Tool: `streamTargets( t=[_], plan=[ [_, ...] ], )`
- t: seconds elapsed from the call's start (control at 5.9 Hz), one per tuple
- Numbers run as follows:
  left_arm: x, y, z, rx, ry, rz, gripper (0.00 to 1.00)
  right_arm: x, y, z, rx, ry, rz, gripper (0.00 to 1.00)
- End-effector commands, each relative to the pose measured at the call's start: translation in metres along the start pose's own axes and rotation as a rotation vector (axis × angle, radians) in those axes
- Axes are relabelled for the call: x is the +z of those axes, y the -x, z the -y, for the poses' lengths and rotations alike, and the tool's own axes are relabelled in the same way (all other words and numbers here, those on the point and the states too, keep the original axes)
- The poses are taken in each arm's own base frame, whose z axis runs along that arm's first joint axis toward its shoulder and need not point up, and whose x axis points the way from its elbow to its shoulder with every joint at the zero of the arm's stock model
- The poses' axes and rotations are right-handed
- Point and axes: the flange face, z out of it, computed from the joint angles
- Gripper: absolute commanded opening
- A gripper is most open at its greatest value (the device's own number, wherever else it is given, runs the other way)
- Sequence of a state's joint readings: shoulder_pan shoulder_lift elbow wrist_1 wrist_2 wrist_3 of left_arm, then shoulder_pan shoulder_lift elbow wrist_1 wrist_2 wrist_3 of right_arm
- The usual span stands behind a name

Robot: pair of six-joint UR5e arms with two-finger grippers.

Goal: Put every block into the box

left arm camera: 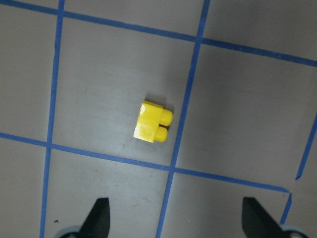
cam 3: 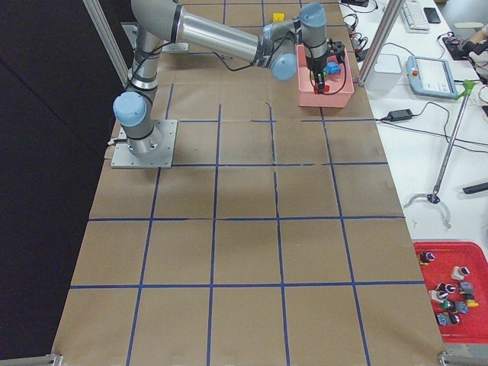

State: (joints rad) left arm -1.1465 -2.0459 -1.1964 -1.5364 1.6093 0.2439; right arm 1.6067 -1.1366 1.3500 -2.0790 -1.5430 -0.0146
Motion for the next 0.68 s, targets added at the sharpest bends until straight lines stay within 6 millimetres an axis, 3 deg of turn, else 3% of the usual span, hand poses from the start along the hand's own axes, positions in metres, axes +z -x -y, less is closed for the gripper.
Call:
streamTargets(
  t=[0.0, 0.17, 0.34, 0.51],
  plan=[
    [0.084, 0.003, 0.007, 0.053, -0.024, 0.005, 0.91, 0.035, 0.119, 0.018, 0.009, -0.098, 0.064, 0.06],
    [0.123, 0.001, -0.001, 0.136, -0.060, 0.022, 0.93, 0.068, 0.161, 0.025, 0.003, -0.156, 0.090, 0.07],
    [0.146, 0.000, -0.005, 0.192, -0.066, 0.024, 0.93, 0.080, 0.182, 0.036, -0.021, -0.176, 0.100, 0.24],
    [0.171, 0.001, 0.001, 0.235, -0.046, 0.014, 0.93, 0.077, 0.183, 0.049, -0.033, -0.220, 0.096, 0.99]
  ],
)
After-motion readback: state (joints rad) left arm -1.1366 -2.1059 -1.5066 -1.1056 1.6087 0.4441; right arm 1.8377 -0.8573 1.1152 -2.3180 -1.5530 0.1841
